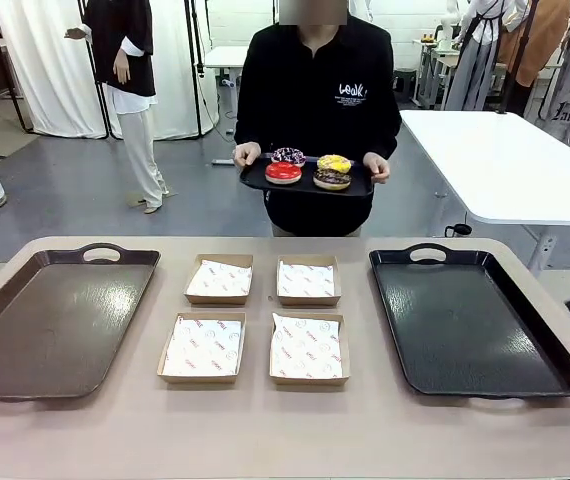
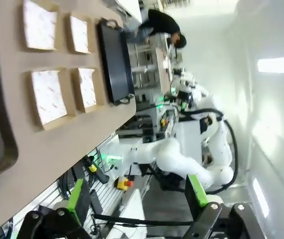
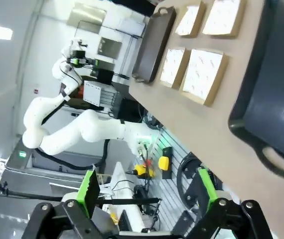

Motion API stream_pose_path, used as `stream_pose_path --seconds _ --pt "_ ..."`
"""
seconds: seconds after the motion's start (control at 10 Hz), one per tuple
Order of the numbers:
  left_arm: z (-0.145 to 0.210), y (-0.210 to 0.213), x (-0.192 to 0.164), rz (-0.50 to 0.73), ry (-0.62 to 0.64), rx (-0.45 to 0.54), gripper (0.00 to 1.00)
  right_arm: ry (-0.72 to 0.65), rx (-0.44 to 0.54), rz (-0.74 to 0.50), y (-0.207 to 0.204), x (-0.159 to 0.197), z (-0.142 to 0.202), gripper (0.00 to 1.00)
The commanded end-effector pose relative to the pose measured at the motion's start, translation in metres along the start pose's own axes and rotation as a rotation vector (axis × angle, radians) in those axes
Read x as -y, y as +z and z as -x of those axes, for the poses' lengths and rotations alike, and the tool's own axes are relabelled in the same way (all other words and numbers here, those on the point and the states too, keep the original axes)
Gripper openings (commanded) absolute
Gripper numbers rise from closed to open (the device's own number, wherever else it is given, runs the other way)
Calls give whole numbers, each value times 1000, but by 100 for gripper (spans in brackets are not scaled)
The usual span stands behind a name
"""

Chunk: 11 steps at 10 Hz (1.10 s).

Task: Individually package the donuts and arrange them on the tray.
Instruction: Pick up one Paper togo box.

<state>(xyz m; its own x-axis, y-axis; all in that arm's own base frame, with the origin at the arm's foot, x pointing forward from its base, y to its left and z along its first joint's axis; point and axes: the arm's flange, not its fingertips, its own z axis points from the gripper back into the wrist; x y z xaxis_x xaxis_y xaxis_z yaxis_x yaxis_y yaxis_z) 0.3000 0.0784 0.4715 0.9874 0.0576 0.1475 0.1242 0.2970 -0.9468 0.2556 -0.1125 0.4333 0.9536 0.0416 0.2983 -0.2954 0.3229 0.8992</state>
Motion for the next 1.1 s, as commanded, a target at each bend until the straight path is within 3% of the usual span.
stream_pose_path --seconds 0.0,0.3,0.8,0.9,1.0 --pt "15 -2 -22 9 37 17 100 -32 27 -2 4 28 18 100" --pt "12 2 -48 2 90 16 100 -76 86 -53 20 55 27 100" --pt "10 4 -59 -103 42 7 100 -115 172 -56 24 50 21 100" --pt "1 8 -55 -21 101 -3 100 -114 162 -5 14 42 16 100" --pt "1 8 -55 -21 101 -3 100 -101 156 -49 27 54 26 100"
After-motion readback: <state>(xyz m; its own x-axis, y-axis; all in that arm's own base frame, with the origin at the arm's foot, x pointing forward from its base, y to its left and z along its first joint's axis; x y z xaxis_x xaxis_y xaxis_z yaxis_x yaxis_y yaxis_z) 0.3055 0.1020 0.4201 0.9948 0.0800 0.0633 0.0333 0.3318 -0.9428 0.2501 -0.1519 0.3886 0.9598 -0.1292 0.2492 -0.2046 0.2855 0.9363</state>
